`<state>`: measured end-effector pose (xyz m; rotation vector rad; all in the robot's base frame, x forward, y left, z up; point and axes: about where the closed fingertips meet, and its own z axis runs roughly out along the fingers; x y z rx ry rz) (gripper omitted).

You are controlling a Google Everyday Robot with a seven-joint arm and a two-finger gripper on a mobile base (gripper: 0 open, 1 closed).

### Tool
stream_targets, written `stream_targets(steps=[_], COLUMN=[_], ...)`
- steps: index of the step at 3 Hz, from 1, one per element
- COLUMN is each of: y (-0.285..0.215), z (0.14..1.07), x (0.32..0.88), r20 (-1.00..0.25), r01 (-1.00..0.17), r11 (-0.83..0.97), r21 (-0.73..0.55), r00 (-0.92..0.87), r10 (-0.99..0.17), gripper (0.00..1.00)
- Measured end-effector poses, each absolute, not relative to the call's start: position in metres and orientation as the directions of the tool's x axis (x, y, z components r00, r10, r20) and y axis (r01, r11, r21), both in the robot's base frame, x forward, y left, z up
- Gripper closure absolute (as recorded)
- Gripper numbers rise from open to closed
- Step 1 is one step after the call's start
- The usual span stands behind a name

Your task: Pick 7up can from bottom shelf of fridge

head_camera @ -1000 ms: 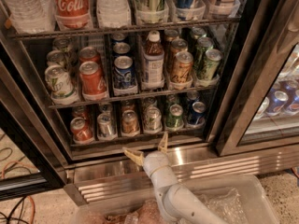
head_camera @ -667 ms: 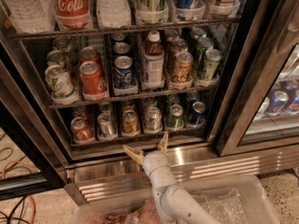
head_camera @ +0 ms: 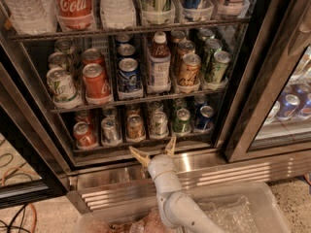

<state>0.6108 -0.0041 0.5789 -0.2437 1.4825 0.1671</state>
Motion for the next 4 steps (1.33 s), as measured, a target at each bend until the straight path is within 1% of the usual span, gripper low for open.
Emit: stream_targets(steps=[1,2,3,4], y=[-0.0097,-0.0133,-0.0162,-0.0179], z=[0.5826,0.5836,0.5835,0.5827], x=[0.6152,0.6179,0.6204,0.6230], r20=[-0.993,-0.991,-0.990,-0.990], r01=[-0.231,-0.211,-0.192,-0.176], r11=[0.970,0.973,0.976,0.979], r21=[-0.080,-0.093,-0.102,-0.105], r00=[0.102,0.111,0.116,0.116], r10=[-0.058,-0.071,-0.081,-0.085], gripper=[0.14,0.32,0.27,0.24])
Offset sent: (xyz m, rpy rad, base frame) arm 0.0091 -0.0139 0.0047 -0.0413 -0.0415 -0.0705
